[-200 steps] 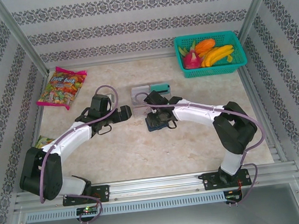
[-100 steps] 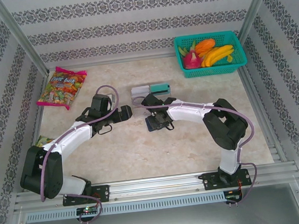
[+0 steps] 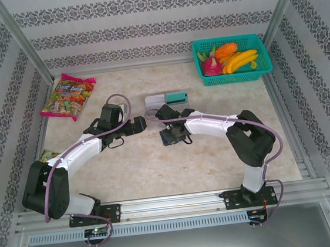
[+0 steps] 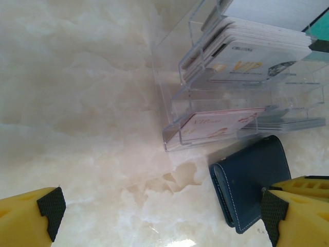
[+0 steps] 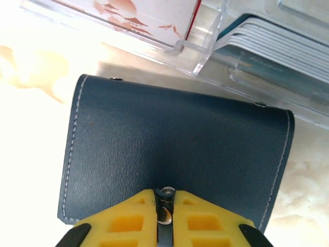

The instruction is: Put the credit cards into the card holder

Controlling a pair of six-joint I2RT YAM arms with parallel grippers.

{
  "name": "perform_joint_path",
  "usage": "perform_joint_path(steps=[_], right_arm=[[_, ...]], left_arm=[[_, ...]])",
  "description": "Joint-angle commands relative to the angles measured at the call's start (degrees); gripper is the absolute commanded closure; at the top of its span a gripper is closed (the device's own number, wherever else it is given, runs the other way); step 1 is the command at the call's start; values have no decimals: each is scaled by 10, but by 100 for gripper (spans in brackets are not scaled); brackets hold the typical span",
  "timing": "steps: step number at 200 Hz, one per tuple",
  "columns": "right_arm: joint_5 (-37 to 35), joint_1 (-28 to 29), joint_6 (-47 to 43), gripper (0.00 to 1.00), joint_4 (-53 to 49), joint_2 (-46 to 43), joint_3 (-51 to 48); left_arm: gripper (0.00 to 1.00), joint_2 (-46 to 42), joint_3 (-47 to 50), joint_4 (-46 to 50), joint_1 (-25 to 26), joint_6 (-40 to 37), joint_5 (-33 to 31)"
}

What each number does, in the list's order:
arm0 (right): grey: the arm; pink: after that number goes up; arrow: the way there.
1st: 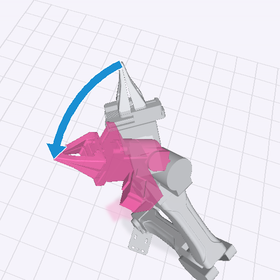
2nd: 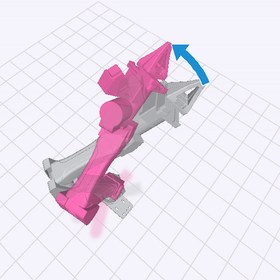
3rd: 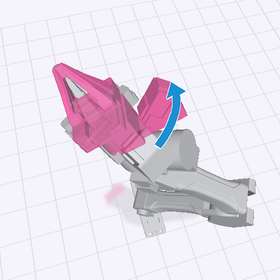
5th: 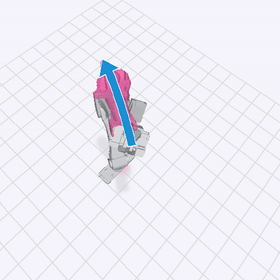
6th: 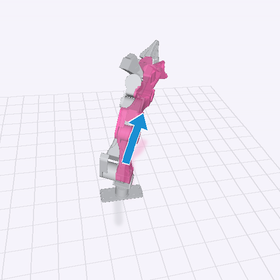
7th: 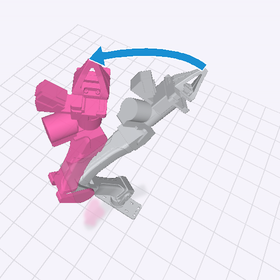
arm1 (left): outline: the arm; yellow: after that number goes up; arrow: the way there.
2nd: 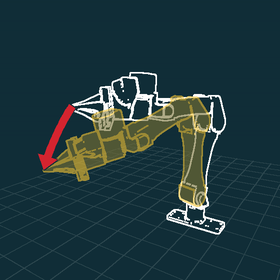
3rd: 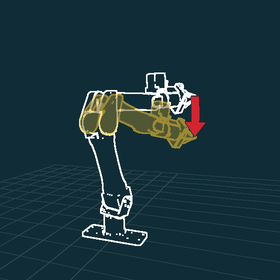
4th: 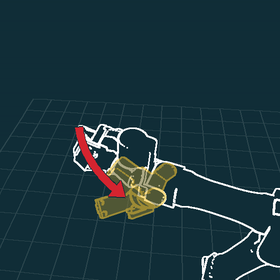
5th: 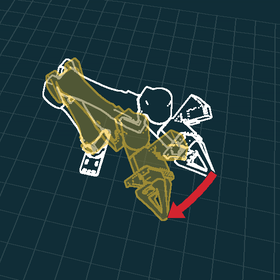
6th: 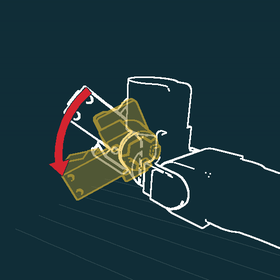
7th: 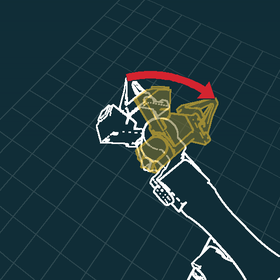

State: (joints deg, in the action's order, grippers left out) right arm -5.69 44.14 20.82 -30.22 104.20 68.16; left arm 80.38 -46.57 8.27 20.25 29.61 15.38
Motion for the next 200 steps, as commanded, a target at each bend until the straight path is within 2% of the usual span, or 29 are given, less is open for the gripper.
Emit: perform_joint_path(steps=[1,52,109,162,200], right_arm=[[18,5,-43,90,17,-45,-19],[49,-9,-84,88,95,-136,-87],[100,-32,-105,89,144,-209,-118],[217,-79,-128,87,170,-266,-144],[267,-95,-125,88,187,-283,-147]], left_arm=[[0,-13,5,1,5,-9,41],[0,-36,28,-29,8,7,75],[3,-3,6,-39,36,-8,117],[5,17,-12,-53,37,-1,125],[7,33,-16,-68,37,12,157]])
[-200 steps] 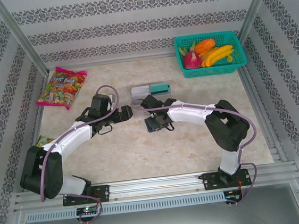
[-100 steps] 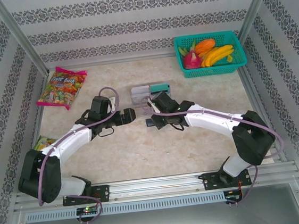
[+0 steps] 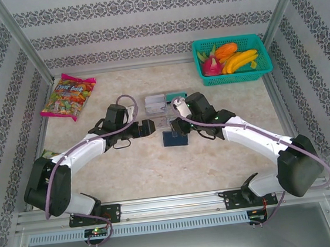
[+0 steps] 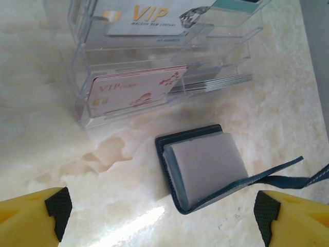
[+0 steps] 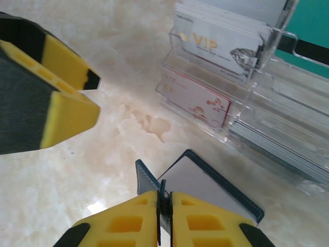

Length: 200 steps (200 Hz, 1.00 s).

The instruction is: Put the credit cards into the card holder

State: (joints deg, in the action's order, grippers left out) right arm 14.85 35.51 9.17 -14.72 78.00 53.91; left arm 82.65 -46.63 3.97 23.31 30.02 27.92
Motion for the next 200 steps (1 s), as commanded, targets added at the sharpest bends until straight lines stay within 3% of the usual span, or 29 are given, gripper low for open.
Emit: perform_joint_path(steps=[1,32,51,83,120,165,200], right_arm=[[64,-8,-8,88,33,-21,-5],[114,-23,-18,88,57,-34,2],[128,-24,-32,88,58,-41,9],[141,-25,-41,88,58,-51,22],[135,-28,-28,88,106,-66,23],[138,-29,-17,90,168,-66,43],[169,-29,-6,90,189,-49,79]], left_arm=[[7,11,-15,-25,7,8,32],[7,18,-28,-17,6,38,38],[7,39,-60,45,-7,69,34],[8,34,-84,92,-38,152,80],[3,31,-136,219,-40,218,127],[1,23,-110,188,-50,357,195],[3,31,-148,205,-66,420,195]])
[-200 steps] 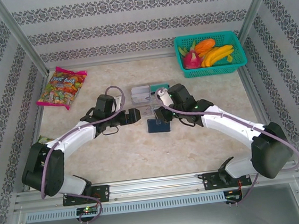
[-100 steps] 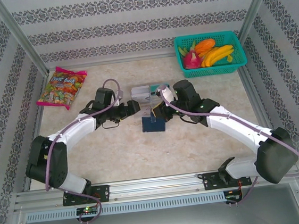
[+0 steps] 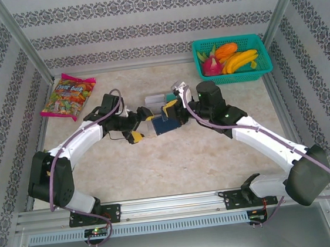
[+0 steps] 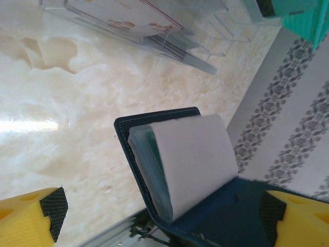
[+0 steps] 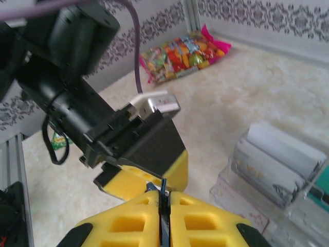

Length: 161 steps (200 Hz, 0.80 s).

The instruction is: Put the credit cards into the card holder

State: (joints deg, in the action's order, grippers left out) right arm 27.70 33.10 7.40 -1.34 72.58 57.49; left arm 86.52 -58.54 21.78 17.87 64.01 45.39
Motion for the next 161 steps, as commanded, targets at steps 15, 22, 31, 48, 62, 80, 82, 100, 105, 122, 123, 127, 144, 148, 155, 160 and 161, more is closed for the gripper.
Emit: perform_joint_path(steps=[15,22,31,48,62,80,82,100,105,122,123,127,144,148,155,160,161], right_arm=[[47,-2,15,90,61,15,57],[47,-3,18,90,66,19,61],[50,-3,21,90,74,24,66],[60,-2,32,90,94,38,73],[62,3,38,90,109,49,80],[63,9,43,90,123,58,94],[64,9,43,90,126,59,94],[70,10,55,90,147,63,101],[73,10,58,90,151,65,103],[78,11,62,90,156,67,108],[78,11,62,90,155,66,108],[78,12,62,90,154,67,108],[77,11,55,90,141,68,107],[76,12,53,90,138,69,105],[77,10,53,90,135,68,101],[77,10,54,90,135,67,97],[77,10,55,90,135,67,96]], left_arm=[[2,3,-62,50,-12,89,21],[2,5,-73,50,-12,96,23],[2,5,-77,39,-12,108,23],[3,7,-75,-7,-12,141,31],[4,12,-73,-31,-12,163,37],[5,18,-75,-22,-12,164,36],[5,18,-75,-21,-13,165,37],[7,23,-62,-38,-12,177,46],[8,22,-57,-45,-12,182,49],[8,24,-47,-67,-16,194,55],[9,25,-47,-67,-17,195,56],[9,24,-46,-69,-20,194,56],[10,19,-47,-63,-31,181,48],[10,17,-48,-59,-33,177,46],[11,15,-49,-51,-37,170,43],[11,14,-48,-50,-38,169,41],[11,14,-48,-49,-39,169,41]])
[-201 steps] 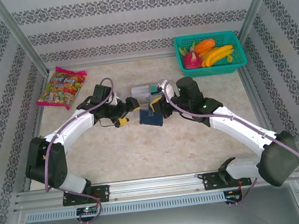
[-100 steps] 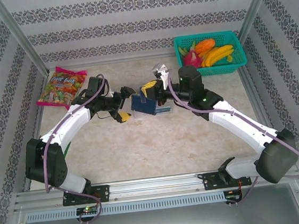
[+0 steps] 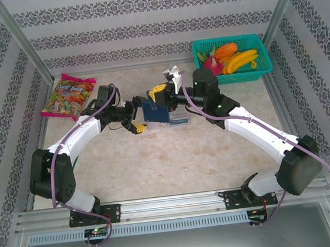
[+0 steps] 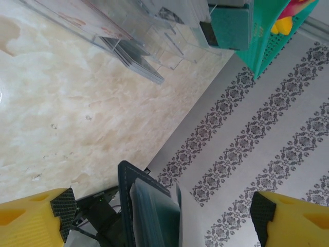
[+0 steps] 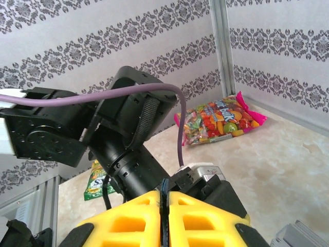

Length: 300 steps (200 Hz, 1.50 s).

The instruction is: Put the credit cards into the card holder

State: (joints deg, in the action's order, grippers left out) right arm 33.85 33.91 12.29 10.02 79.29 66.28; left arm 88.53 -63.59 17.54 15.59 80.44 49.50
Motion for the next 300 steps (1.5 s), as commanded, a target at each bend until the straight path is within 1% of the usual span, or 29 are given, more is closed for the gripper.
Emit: perform_joint_path(steps=[1,11,36,68,113,166,179,202,232,238,244,256,264,270,276,300], right_arm=[[16,1,6,90,21,-1,7],[16,3,7,90,22,-2,1],[15,4,14,90,37,7,-5],[19,10,25,90,59,26,7],[10,25,36,90,85,50,19],[10,33,46,90,101,63,35],[13,35,49,90,102,64,38],[8,36,49,90,102,62,36],[-3,36,48,90,104,57,22],[-5,37,49,90,105,56,19],[-6,36,50,90,105,55,16],[-6,36,50,90,102,50,8],[-8,37,50,90,101,45,2],[-9,36,49,90,98,42,-3],[-9,36,48,90,95,39,-8],[-7,33,46,88,77,30,-27]], left_arm=[[11,-6,3,-7,-17,4,0],[12,-5,11,-12,-19,10,2],[14,2,40,-68,-19,46,14],[18,2,23,-26,-19,20,5],[20,2,30,-48,-18,36,9],[33,10,48,-78,-19,52,20],[39,13,50,-81,-18,54,20],[45,16,52,-96,-19,61,24],[47,13,65,-125,-24,74,24],[51,11,68,-129,-26,74,24],[57,10,71,-134,-28,74,23],[71,4,76,-137,-34,69,20],[82,0,74,-126,-38,61,18],[88,-3,70,-109,-41,48,13],[91,-7,63,-87,-44,32,6],[92,-21,13,56,-56,-69,-52]])
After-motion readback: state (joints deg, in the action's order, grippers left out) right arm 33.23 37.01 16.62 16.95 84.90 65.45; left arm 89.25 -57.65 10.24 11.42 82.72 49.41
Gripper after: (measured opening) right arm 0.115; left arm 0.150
